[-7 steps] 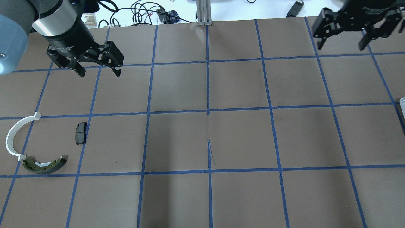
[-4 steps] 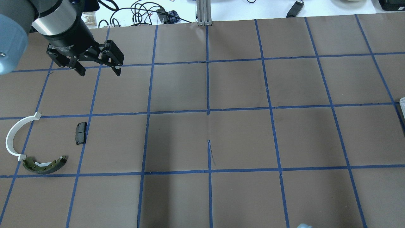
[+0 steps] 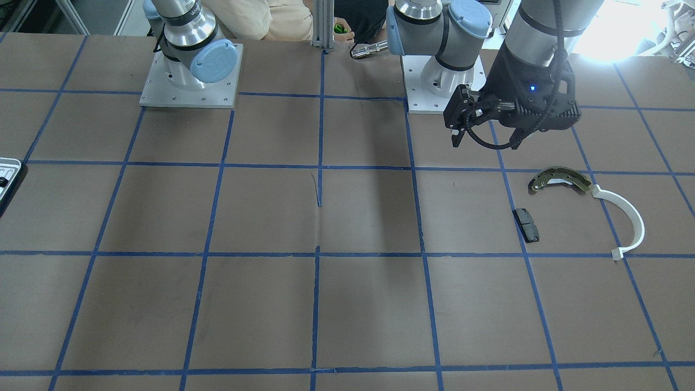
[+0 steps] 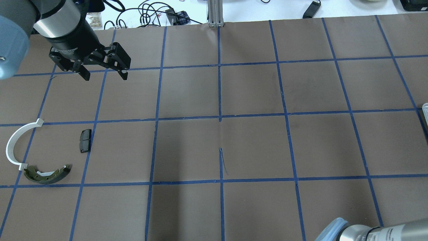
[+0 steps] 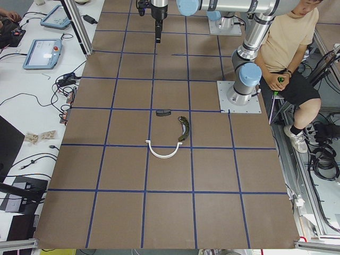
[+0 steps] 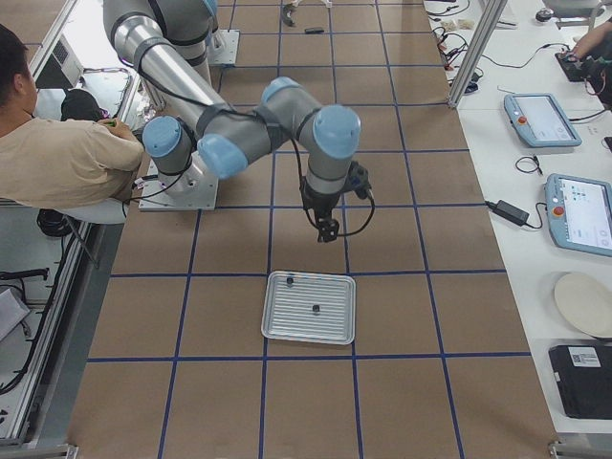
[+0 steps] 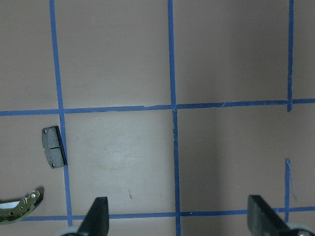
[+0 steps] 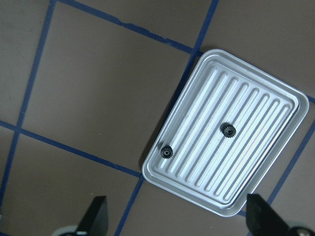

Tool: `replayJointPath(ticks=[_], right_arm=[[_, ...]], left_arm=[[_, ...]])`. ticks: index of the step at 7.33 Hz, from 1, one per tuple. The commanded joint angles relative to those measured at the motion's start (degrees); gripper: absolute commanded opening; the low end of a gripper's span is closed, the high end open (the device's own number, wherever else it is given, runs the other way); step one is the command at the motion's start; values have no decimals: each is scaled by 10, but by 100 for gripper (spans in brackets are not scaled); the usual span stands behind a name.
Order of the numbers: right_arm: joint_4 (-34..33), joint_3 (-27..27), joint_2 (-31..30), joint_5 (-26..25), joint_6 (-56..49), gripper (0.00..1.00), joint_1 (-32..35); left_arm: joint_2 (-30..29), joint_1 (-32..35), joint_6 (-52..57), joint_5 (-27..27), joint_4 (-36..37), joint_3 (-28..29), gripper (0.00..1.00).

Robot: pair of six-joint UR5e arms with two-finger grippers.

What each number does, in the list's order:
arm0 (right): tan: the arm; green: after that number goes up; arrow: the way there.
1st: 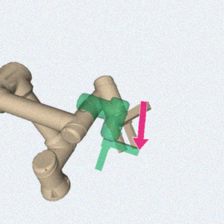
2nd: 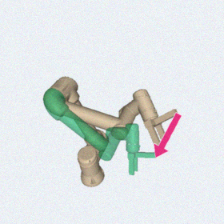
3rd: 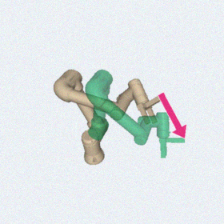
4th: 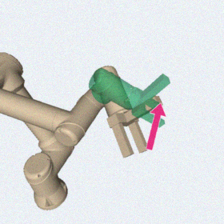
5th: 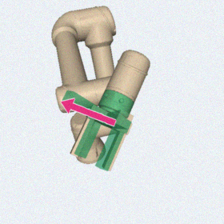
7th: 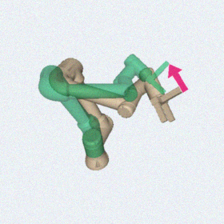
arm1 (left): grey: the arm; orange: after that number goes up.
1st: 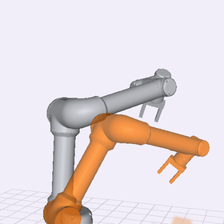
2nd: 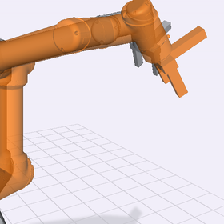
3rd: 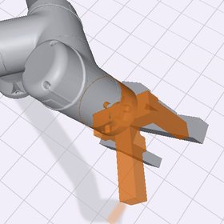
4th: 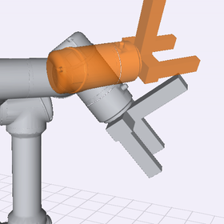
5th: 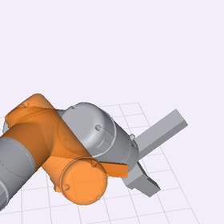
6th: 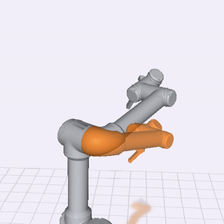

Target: Place bearing gear from tray to pile

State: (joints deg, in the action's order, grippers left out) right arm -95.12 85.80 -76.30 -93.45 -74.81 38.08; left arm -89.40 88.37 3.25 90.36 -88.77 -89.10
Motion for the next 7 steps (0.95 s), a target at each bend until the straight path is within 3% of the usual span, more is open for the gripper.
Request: replayJointPath(ticks=[1,2,3,4,7], right_arm=[[-27,20,77,26,-73,100,-37],[-84,72,84,34,-87,100,-40],[-218,148,83,32,-140,100,-42],[-300,204,83,34,-166,98,-46],[-317,239,85,34,-189,90,-48]], left_arm=[[0,0,0,0,0,0,100],[-1,0,0,0,0,0,100],[0,0,0,0,0,0,100],[-1,0,-1,0,0,0,100],[0,0,-1,0,0,0,100]])
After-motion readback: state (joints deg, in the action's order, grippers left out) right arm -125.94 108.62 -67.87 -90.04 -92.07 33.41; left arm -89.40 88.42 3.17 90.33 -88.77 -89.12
